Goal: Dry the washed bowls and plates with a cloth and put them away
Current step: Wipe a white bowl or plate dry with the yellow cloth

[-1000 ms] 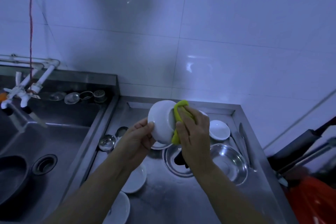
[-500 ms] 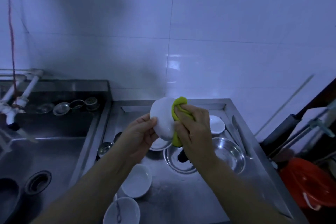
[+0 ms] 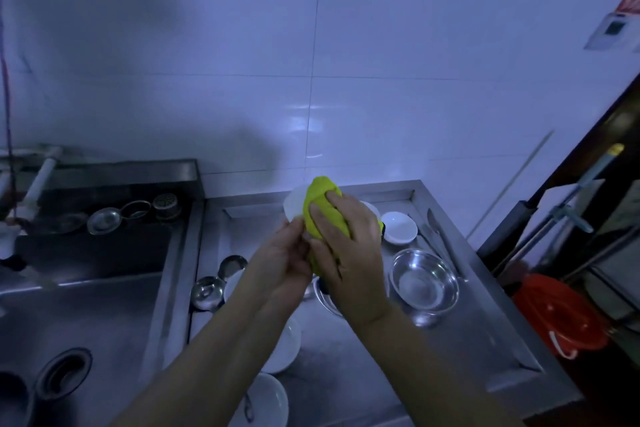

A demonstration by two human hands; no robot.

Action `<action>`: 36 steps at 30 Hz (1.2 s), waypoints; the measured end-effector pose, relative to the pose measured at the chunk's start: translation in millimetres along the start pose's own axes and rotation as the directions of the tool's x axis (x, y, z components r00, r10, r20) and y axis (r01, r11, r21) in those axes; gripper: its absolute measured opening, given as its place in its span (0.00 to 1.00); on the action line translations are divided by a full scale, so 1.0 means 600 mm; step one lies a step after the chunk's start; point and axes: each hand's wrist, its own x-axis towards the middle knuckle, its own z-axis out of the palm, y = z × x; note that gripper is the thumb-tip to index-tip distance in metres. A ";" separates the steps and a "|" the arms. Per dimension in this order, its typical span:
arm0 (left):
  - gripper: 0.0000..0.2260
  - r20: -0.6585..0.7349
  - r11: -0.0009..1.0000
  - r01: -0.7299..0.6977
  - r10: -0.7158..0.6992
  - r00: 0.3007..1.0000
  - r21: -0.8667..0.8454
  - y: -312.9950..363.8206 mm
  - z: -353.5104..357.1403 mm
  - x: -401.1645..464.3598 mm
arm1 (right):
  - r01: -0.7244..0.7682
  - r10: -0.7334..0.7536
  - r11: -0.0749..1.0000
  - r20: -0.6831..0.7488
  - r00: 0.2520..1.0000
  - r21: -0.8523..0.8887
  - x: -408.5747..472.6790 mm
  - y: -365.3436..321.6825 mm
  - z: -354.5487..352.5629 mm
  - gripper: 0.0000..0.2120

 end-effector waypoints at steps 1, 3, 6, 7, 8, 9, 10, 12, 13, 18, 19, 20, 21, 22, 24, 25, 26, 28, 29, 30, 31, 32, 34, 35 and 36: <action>0.13 -0.009 0.999 0.018 -0.019 1.000 -0.038 0.001 -0.003 -0.003 | -0.007 0.007 1.000 -0.024 1.000 0.008 -0.008 0.000 -0.002 0.17; 0.11 -0.001 0.994 0.052 -0.052 0.999 -0.099 0.004 -0.007 -0.010 | -0.042 0.043 0.999 -0.070 0.997 0.020 -0.020 -0.004 -0.004 0.17; 0.10 0.010 0.988 0.069 -0.068 0.998 -0.135 0.009 -0.014 -0.018 | -0.237 0.253 0.963 -0.118 0.960 0.128 -0.029 -0.014 -0.007 0.16; 0.09 0.006 0.988 0.063 -0.063 0.998 -0.140 0.011 -0.018 -0.019 | -0.340 0.370 0.916 -0.119 0.922 0.210 -0.030 -0.019 -0.008 0.17; 0.09 0.005 0.989 0.059 -0.059 0.998 -0.135 0.014 -0.023 -0.019 | -0.422 0.470 0.854 -0.107 0.876 0.305 -0.029 -0.023 -0.008 0.18; 0.09 0.010 0.992 0.056 -0.056 0.998 -0.114 0.016 -0.028 -0.019 | -0.469 0.539 0.793 -0.086 0.838 0.389 -0.027 -0.022 -0.009 0.19; 0.10 0.023 0.996 0.055 -0.053 0.998 -0.072 0.017 -0.033 -0.019 | -0.491 0.576 0.745 -0.064 0.815 0.451 -0.025 -0.019 -0.012 0.18; 0.11 0.071 0.997 0.043 -0.047 0.996 0.065 0.022 -0.039 -0.018 | -0.522 0.623 0.673 -0.021 0.782 0.524 -0.016 -0.010 -0.025 0.15; 0.11 0.106 0.989 0.032 -0.048 0.993 0.145 0.025 -0.039 -0.016 | -0.553 0.652 0.640 0.003 0.758 0.533 -0.011 -0.006 -0.034 0.14; 0.10 0.238 0.859 -0.026 -0.112 0.965 0.512 0.023 -0.014 -0.003 | -0.627 0.641 0.664 0.123 0.758 0.407 0.012 0.019 -0.089 0.20; 0.09 0.256 0.806 -0.055 -0.121 0.959 0.589 0.014 -0.010 -0.002 | -0.612 0.614 0.683 0.141 0.777 0.400 0.015 0.025 -0.100 0.17; 0.07 0.276 0.744 -0.092 -0.128 0.952 0.662 0.003 -0.006 -0.002 | -0.593 0.582 0.709 0.158 0.797 0.382 0.016 0.030 -0.110 0.14; 0.06 0.302 0.684 -0.129 -0.139 0.943 0.718 -0.010 -0.005 -0.001 | -0.578 0.554 0.738 0.176 0.814 0.349 0.014 0.036 -0.120 0.13; 0.05 0.326 0.636 -0.157 -0.158 0.932 0.756 -0.023 -0.007 0.000 | -0.569 0.534 0.764 0.195 0.822 0.305 0.008 0.044 -0.128 0.12; 0.05 0.371 0.549 -0.206 -0.208 0.905 0.810 -0.044 -0.011 0.004 | -0.576 0.539 0.790 0.208 0.816 0.211 -0.011 0.061 -0.143 0.11; 0.07 0.395 0.489 -0.246 -0.227 0.890 0.837 -0.052 -0.013 0.009 | -0.591 0.561 0.789 0.195 0.805 0.168 -0.023 0.072 -0.150 0.11; 0.08 0.416 0.419 -0.292 -0.243 0.876 0.860 -0.058 -0.015 0.015 | -0.615 0.594 0.778 0.169 0.787 0.132 -0.037 0.084 -0.157 0.11; 0.09 0.434 0.300 -0.353 -0.274 0.858 0.886 -0.068 -0.022 0.035 | -0.678 0.672 0.730 0.095 0.735 0.080 -0.069 0.107 -0.169 0.13; 0.08 0.429 0.246 -0.368 -0.283 0.858 0.897 -0.071 -0.029 0.047 | -0.707 0.705 0.704 0.063 0.707 0.063 -0.086 0.118 -0.175 0.13; 0.08 0.417 0.174 -0.381 -0.284 0.863 0.908 -0.075 -0.038 0.060 | -0.734 0.732 0.677 0.049 0.680 0.055 -0.106 0.128 -0.180 0.13; 0.08 0.402 0.083 -0.396 -0.278 0.872 0.915 -0.080 -0.052 0.073 | -0.758 0.757 0.650 0.048 0.652 0.047 -0.125 0.137 -0.183 0.13; 0.09 0.389 -0.024 -0.409 -0.261 0.884 0.912 -0.087 -0.070 0.085 | -0.783 0.782 0.620 0.048 0.622 0.038 -0.144 0.143 -0.185 0.13; 0.10 0.340 -0.238 -0.397 -0.246 0.908 0.887 -0.108 -0.113 0.105 | -0.820 0.820 0.570 0.024 0.571 0.048 -0.176 0.152 -0.185 0.12; 0.08 0.312 -0.337 -0.382 -0.243 0.918 0.861 -0.121 -0.138 0.113 | -0.831 0.832 0.554 0.010 0.555 0.055 -0.189 0.156 -0.183 0.11; 0.05 0.288 -0.424 -0.369 -0.244 0.926 0.827 -0.136 -0.162 0.118 | -0.844 0.845 0.533 0.004 0.535 0.062 -0.201 0.160 -0.180 0.10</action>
